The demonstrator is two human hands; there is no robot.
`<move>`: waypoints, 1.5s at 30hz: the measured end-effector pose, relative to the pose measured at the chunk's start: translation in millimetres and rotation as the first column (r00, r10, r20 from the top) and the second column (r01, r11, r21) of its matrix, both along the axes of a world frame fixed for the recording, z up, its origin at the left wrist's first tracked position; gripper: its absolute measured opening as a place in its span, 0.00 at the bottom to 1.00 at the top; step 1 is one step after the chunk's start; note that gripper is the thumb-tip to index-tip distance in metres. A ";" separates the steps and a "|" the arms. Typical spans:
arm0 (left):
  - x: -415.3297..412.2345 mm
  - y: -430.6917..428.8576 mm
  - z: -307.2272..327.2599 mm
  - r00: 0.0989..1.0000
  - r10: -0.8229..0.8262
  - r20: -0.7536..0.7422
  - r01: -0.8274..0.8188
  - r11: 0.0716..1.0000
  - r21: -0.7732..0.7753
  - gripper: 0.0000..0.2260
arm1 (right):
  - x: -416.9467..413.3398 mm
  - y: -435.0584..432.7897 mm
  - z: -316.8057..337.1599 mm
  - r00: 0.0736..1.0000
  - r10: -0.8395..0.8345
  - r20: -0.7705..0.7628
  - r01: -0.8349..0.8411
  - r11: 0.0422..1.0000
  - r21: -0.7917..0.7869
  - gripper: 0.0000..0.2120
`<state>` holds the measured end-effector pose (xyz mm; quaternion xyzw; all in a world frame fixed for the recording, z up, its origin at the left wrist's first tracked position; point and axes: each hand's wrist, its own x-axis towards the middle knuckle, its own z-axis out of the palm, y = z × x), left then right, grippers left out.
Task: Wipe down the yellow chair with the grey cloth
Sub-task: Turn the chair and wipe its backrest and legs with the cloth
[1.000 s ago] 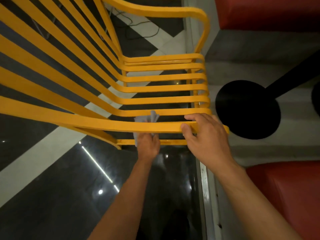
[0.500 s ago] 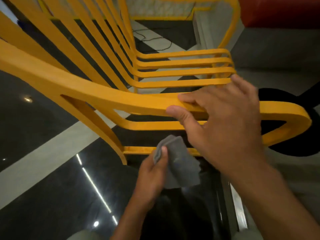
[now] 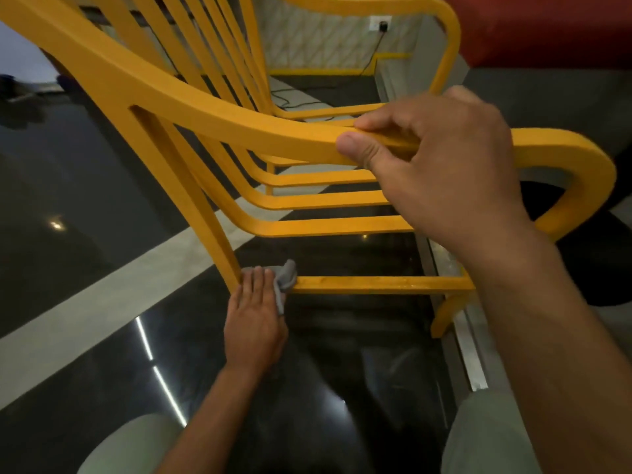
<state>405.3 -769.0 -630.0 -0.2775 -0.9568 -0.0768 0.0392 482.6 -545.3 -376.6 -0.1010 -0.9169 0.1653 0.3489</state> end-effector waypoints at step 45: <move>138.7 260.8 -7.8 0.896 -0.427 0.126 0.343 0.843 0.414 0.28 | 63.8 87.3 -37.1 0.948 -0.226 -0.225 0.248 0.966 0.072 0.14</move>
